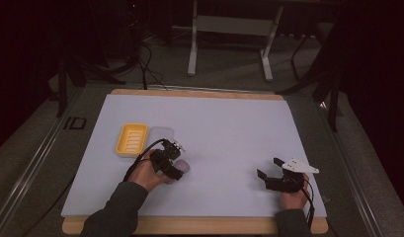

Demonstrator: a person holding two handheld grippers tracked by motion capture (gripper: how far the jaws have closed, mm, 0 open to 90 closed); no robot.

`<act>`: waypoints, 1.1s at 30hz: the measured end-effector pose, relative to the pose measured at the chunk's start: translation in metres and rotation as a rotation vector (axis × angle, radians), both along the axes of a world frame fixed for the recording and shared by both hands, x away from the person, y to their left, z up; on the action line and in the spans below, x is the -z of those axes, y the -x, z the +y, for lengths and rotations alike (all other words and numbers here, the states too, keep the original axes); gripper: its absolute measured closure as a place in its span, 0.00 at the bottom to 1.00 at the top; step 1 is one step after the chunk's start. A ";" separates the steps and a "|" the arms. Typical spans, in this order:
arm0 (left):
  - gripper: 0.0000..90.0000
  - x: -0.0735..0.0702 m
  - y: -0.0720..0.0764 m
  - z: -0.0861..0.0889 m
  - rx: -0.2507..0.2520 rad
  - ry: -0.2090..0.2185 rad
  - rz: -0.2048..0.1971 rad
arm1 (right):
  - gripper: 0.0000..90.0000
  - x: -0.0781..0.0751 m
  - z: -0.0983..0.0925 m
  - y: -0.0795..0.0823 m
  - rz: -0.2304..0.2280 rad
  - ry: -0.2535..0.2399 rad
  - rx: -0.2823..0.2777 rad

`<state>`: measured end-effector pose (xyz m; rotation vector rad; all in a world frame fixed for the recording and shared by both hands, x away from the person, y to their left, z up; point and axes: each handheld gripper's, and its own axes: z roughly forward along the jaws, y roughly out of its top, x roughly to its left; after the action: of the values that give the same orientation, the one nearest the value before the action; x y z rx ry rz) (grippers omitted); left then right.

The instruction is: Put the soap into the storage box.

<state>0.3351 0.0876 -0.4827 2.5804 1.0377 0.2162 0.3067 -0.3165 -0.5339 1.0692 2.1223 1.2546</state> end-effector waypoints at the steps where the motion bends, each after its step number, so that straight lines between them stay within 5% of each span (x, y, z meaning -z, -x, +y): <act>1: 0.36 0.000 0.000 0.000 0.000 0.000 0.000 | 0.16 0.000 0.000 0.000 0.000 0.000 0.000; 33: 0.49 0.018 -0.018 -0.012 0.061 -0.086 0.129 | 0.16 0.000 0.000 0.000 0.001 0.002 -0.001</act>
<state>0.3530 0.0753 -0.5010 2.7304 1.0118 0.0812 0.3069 -0.3162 -0.5340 1.0680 2.1245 1.2530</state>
